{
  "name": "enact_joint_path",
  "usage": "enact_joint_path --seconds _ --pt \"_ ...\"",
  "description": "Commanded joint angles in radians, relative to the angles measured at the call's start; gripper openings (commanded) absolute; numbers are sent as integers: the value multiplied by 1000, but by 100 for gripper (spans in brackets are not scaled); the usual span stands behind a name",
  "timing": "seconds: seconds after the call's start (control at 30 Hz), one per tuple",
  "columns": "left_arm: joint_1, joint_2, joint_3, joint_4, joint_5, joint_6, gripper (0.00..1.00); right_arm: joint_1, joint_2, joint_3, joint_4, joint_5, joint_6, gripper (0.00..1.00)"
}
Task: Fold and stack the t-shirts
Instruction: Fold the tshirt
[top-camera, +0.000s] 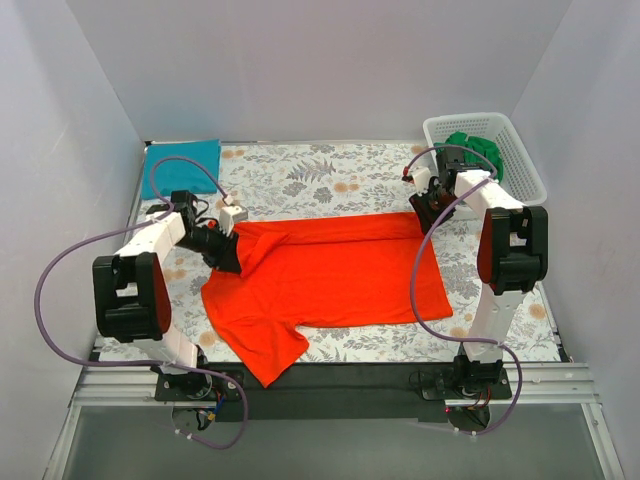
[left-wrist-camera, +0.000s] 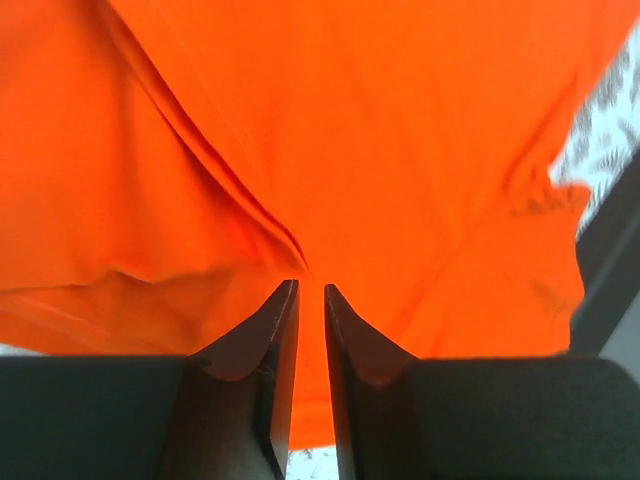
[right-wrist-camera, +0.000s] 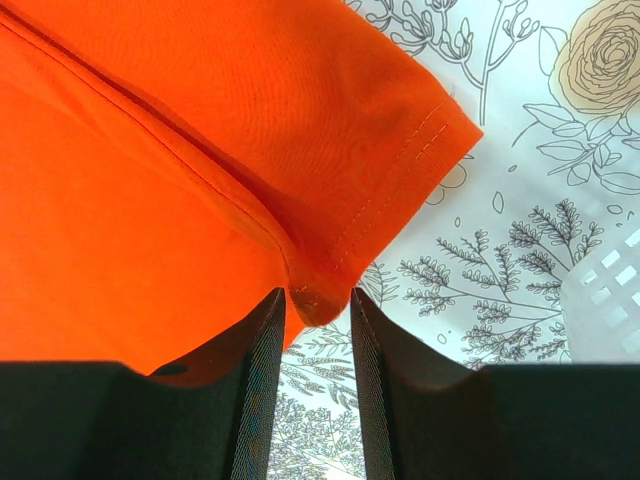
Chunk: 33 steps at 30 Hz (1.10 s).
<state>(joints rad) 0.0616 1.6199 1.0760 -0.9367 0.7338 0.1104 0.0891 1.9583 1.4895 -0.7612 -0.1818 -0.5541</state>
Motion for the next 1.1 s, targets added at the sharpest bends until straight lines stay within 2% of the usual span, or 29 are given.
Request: enact_joint_path --seconds 0.0,0.03,0.2,0.3,0.33,0.37,0.47,0.6,0.73,0.87,1.0,1.07 --pt "-11 -104 -63 -119 4 259 19 -6 -50 -6 -21 4 -18 39" --pt "-13 -132 -80 -128 0 285 24 -6 -50 -9 -21 4 -20 39" --pt "-28 -161 -87 -174 13 322 27 -6 -41 -9 -23 1 -21 39" --pt "-26 -143 -45 -50 -7 157 34 -6 -35 -6 -23 -4 -24 39" --pt "-26 -135 -25 -15 -2 30 37 -6 -33 -6 -21 -5 -26 39" --pt "-28 -121 -7 46 9 -22 45 -6 -32 -5 -23 -5 -29 39" --pt "-48 -55 61 120 23 -249 55 -5 -29 -6 -20 -5 -46 38" --pt "-131 37 119 260 -83 -420 56 -5 -19 0 -23 -11 -63 40" --pt "-160 176 196 276 -119 -509 56 -6 -6 21 -26 -28 -73 45" --pt "-177 236 248 300 -166 -566 56 -5 11 44 -35 -50 -79 52" --pt "-190 258 272 320 -217 -595 56 -6 19 40 -47 -71 -93 50" --pt "-195 267 282 323 -228 -609 55 -6 24 34 -55 -77 -104 46"
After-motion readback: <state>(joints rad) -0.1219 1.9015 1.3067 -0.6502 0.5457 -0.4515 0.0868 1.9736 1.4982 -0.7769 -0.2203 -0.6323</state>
